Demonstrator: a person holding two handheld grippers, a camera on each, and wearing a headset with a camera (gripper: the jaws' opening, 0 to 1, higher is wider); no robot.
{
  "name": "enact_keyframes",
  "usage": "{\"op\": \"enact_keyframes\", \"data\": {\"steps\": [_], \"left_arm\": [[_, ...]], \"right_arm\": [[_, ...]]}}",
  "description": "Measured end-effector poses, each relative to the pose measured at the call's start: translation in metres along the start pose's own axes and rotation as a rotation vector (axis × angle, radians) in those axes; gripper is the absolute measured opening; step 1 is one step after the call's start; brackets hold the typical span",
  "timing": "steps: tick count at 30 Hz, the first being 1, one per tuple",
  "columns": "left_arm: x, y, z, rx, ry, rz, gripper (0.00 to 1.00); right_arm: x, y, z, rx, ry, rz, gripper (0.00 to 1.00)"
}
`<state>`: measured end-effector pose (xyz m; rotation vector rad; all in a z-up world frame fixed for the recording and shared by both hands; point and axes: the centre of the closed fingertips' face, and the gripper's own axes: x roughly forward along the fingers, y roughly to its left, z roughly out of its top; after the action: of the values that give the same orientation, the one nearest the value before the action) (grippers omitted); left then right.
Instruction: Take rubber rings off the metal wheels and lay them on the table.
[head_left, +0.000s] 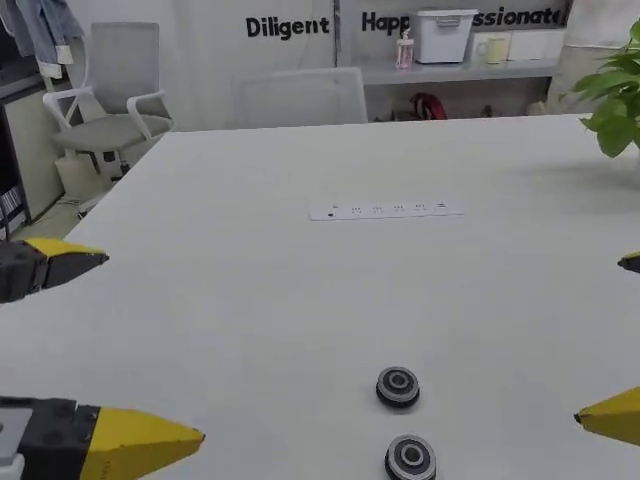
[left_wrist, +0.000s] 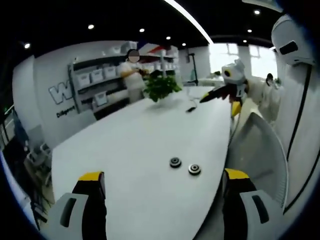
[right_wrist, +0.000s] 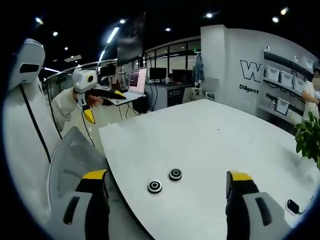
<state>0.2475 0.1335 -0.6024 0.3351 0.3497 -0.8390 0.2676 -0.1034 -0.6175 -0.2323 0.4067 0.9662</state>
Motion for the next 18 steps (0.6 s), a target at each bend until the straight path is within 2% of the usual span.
{"op": "enact_keyframes", "data": {"steps": [4, 7, 11, 15, 18], "left_arm": [[0.007, 0.004, 0.014, 0.045, -0.011, -0.017, 0.99], [0.013, 0.008, 0.027, 0.058, -0.041, -0.021, 0.99], [0.022, 0.004, 0.036, 0.083, -0.058, -0.056, 0.98], [0.030, 0.005, 0.049, 0.089, -0.083, -0.077, 0.98], [0.035, 0.006, 0.066, 0.109, -0.130, -0.099, 0.98]], "right_arm": [[0.003, -0.005, 0.014, -0.026, -0.024, 0.005, 0.93], [0.006, -0.010, 0.023, -0.038, -0.046, 0.007, 0.93], [0.012, -0.019, 0.035, -0.058, -0.069, 0.000, 0.93], [0.021, -0.027, 0.044, -0.069, -0.074, 0.012, 0.89], [0.028, -0.029, 0.055, -0.070, -0.107, 0.026, 0.89]]}}
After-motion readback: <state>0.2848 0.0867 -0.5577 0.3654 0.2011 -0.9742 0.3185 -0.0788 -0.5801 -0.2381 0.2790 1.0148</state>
